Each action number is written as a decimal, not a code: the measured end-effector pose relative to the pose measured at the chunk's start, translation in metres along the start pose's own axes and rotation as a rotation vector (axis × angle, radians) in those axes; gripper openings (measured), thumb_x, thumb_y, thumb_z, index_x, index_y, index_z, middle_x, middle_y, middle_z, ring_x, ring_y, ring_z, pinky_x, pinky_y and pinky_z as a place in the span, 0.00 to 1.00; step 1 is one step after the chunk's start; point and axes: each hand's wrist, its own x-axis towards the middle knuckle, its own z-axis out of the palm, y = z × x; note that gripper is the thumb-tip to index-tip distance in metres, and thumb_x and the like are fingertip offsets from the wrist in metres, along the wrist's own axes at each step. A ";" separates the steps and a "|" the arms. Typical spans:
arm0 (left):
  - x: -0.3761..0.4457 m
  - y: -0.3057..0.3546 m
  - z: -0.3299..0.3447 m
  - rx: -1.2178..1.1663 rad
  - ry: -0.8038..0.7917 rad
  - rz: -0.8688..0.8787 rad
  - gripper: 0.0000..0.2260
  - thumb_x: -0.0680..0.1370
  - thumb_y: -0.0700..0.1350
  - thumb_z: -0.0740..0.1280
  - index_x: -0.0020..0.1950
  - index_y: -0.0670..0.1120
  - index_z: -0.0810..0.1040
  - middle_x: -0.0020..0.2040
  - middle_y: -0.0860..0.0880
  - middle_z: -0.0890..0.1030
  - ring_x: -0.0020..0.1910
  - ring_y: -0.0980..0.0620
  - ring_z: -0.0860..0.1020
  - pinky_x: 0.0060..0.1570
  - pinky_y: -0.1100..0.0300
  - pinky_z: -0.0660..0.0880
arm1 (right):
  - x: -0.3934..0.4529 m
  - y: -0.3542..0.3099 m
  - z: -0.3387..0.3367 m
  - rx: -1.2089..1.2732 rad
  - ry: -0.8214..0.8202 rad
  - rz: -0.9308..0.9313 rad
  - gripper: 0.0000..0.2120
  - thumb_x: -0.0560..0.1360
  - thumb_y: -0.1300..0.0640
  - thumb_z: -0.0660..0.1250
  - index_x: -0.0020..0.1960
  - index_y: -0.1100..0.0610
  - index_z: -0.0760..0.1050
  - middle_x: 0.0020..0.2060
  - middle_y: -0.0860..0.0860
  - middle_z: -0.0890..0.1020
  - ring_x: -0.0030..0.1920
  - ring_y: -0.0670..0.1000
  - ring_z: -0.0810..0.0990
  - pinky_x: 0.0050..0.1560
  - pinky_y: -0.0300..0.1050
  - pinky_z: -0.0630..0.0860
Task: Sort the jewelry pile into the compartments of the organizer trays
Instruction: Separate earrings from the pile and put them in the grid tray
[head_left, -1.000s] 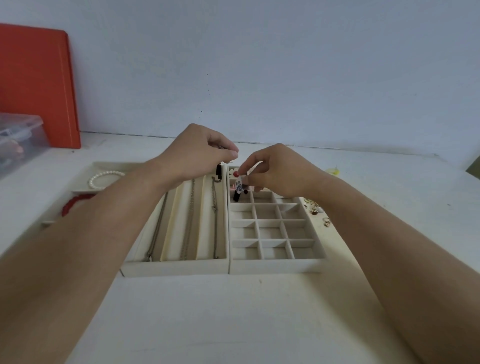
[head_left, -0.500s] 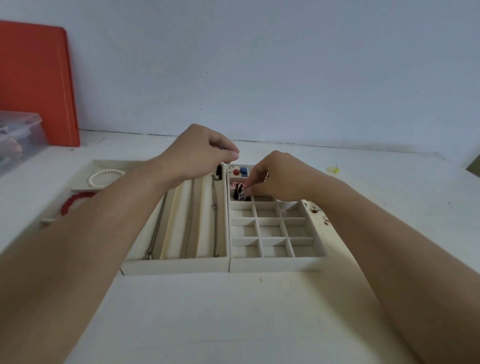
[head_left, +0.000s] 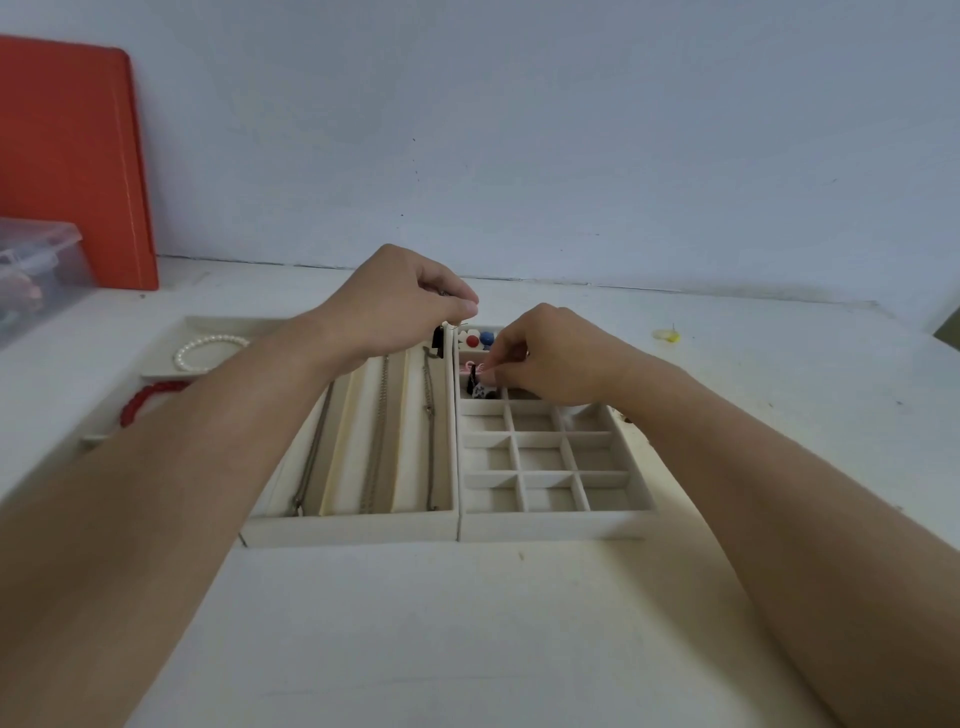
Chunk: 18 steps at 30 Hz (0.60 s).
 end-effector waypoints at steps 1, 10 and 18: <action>0.000 0.000 0.000 0.003 0.001 -0.001 0.03 0.76 0.46 0.74 0.49 0.50 0.87 0.42 0.55 0.85 0.47 0.55 0.82 0.40 0.70 0.72 | 0.000 0.000 0.001 -0.005 -0.006 0.009 0.07 0.76 0.47 0.72 0.47 0.50 0.85 0.33 0.41 0.75 0.34 0.42 0.72 0.33 0.35 0.64; -0.002 0.002 0.000 -0.003 0.002 -0.003 0.03 0.76 0.46 0.74 0.48 0.50 0.87 0.43 0.53 0.86 0.51 0.51 0.82 0.40 0.68 0.72 | 0.002 0.003 0.002 0.090 0.069 0.002 0.06 0.73 0.49 0.76 0.50 0.46 0.85 0.39 0.44 0.81 0.35 0.39 0.75 0.34 0.32 0.66; -0.001 0.002 0.000 -0.010 0.002 0.000 0.03 0.76 0.46 0.73 0.48 0.51 0.87 0.44 0.53 0.86 0.52 0.50 0.83 0.47 0.63 0.75 | 0.001 0.001 0.002 0.072 0.046 -0.068 0.06 0.74 0.57 0.74 0.47 0.47 0.87 0.36 0.41 0.81 0.34 0.30 0.75 0.34 0.25 0.67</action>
